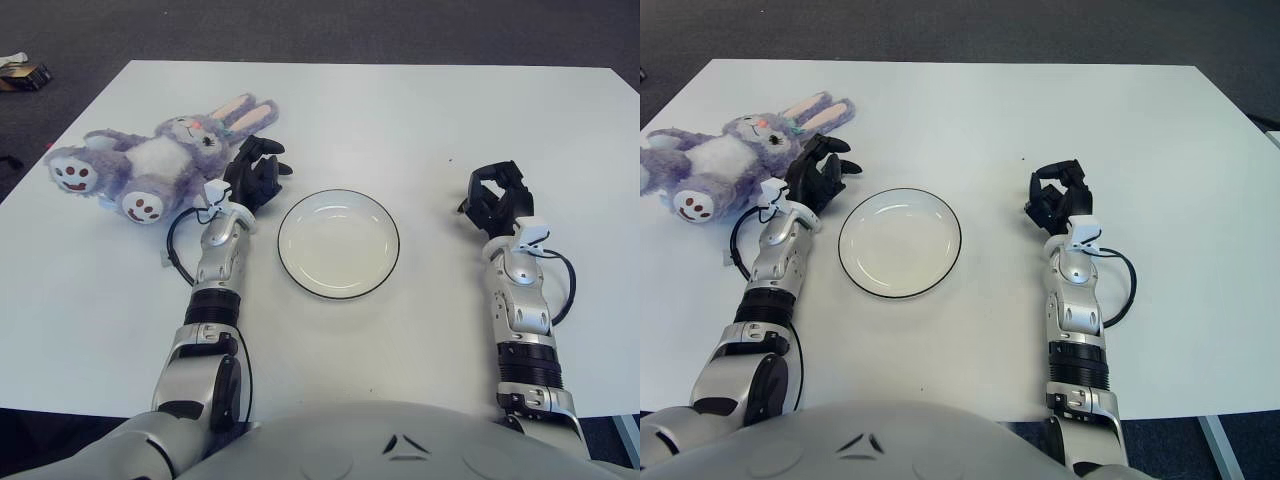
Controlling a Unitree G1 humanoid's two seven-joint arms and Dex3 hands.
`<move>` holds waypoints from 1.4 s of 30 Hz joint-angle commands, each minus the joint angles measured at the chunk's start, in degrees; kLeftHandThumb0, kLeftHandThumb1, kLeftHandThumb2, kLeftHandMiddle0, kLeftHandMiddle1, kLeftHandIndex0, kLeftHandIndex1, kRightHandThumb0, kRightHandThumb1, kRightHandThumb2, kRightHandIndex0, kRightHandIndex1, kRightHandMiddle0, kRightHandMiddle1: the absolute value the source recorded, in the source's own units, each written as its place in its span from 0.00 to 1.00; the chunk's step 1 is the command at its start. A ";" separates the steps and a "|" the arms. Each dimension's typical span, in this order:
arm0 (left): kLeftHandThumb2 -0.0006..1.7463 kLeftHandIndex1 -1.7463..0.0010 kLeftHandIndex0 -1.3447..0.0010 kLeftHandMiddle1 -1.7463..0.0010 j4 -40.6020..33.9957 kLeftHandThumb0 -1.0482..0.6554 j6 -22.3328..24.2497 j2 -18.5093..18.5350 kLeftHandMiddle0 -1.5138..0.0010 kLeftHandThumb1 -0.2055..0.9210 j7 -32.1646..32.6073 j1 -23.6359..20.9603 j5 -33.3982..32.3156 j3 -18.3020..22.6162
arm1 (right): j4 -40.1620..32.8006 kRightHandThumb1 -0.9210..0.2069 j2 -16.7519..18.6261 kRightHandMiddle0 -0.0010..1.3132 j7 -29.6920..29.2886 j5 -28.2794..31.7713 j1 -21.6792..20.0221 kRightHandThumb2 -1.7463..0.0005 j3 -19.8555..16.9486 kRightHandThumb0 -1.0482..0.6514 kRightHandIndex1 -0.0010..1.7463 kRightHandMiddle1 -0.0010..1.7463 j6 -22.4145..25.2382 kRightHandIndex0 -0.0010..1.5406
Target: Put the doll into the plate.
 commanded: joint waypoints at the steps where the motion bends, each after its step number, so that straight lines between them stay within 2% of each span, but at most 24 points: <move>1: 0.42 0.09 0.74 0.08 2.25 0.61 1.85 -0.33 0.76 0.81 0.75 3.28 0.28 -0.06 | 1.25 0.12 0.92 0.22 0.04 0.25 2.06 0.60 0.16 0.40 1.00 1.00 -0.03 0.50; 42: 0.42 0.09 0.73 0.08 3.72 0.61 0.88 -0.11 0.76 0.80 0.61 2.76 0.30 0.09 | 1.52 0.11 1.13 0.21 0.31 0.37 1.90 0.61 0.19 0.40 1.00 1.00 0.20 0.49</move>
